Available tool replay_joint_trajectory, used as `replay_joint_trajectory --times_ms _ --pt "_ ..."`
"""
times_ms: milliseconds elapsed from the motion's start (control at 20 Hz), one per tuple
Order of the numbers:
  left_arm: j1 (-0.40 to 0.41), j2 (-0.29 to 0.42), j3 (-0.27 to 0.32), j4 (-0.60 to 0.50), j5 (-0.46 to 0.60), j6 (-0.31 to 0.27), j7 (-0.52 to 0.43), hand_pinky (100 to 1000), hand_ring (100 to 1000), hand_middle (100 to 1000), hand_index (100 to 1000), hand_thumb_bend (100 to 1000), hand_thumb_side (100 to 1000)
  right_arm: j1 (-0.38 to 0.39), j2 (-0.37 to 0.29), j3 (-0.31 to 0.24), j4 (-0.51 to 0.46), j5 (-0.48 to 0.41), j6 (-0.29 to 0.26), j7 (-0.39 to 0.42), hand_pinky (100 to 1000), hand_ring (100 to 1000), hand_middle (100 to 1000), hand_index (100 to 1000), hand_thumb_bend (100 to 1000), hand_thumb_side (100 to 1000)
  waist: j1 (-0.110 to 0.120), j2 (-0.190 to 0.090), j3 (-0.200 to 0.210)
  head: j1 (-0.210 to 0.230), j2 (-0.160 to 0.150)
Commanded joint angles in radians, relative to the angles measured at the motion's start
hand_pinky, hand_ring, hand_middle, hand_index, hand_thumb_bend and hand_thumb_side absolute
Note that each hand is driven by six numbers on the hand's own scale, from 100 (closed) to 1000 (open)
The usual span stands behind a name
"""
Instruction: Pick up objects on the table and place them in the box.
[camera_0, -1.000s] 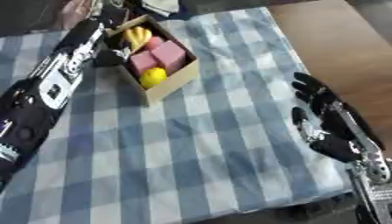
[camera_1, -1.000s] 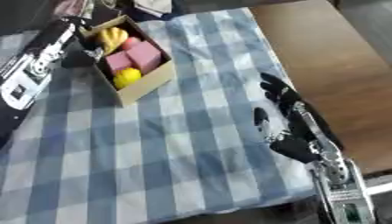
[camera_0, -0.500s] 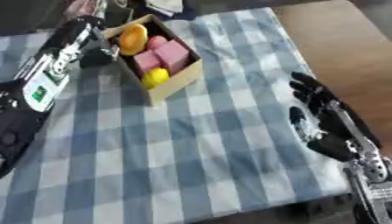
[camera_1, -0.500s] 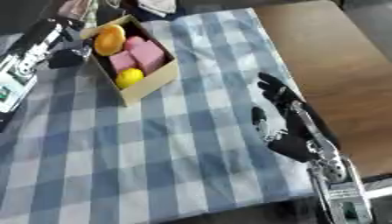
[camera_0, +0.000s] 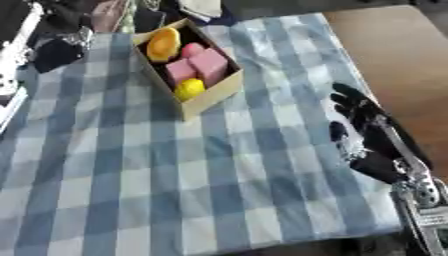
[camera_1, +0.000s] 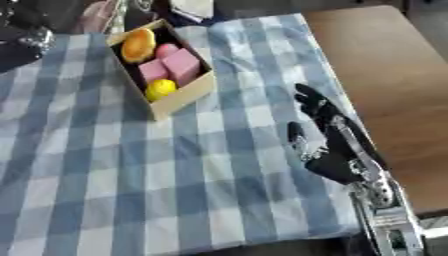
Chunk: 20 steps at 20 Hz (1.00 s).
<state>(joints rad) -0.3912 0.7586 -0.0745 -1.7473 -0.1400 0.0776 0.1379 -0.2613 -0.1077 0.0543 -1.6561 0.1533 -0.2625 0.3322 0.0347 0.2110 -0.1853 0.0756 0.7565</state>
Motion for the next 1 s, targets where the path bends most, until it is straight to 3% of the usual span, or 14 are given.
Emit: replay_joint_trajectory --times_ms 50,200,450,750,1000 --pt "0.069 0.019 0.057 -0.158 0.072 -0.001 0.049 703 642 689 829 100 553 -0.008 -0.018 -0.012 -0.016 0.005 0.0 -0.011 1000 1000 1000 1000 100 397 -0.016 -0.035 0.011 -0.006 0.01" --pt "0.158 -0.042 0.083 -0.238 0.105 -0.015 0.084 703 642 685 827 100 585 -0.008 -0.019 -0.017 -0.02 0.003 -0.001 -0.017 1000 1000 1000 1000 100 407 -0.018 -0.04 0.03 -0.009 0.013" --pt "0.255 -0.19 0.102 -0.252 0.113 -0.09 0.109 711 648 679 820 100 663 -0.005 -0.022 -0.031 -0.027 0.002 0.002 -0.028 1000 1000 1000 1000 100 415 -0.016 -0.046 0.065 -0.007 0.013" --pt "0.306 -0.311 0.103 -0.253 0.092 -0.139 0.127 716 652 680 819 100 696 -0.001 -0.02 -0.037 -0.038 -0.005 0.004 -0.029 1000 1000 1000 1000 100 418 -0.021 -0.05 0.082 -0.002 0.013" --pt "0.339 -0.41 0.098 -0.253 0.072 -0.131 0.137 717 651 677 817 100 727 0.002 -0.021 -0.041 -0.05 -0.022 -0.007 -0.017 1000 999 1000 1000 100 422 -0.024 -0.051 0.092 0.0 0.013"
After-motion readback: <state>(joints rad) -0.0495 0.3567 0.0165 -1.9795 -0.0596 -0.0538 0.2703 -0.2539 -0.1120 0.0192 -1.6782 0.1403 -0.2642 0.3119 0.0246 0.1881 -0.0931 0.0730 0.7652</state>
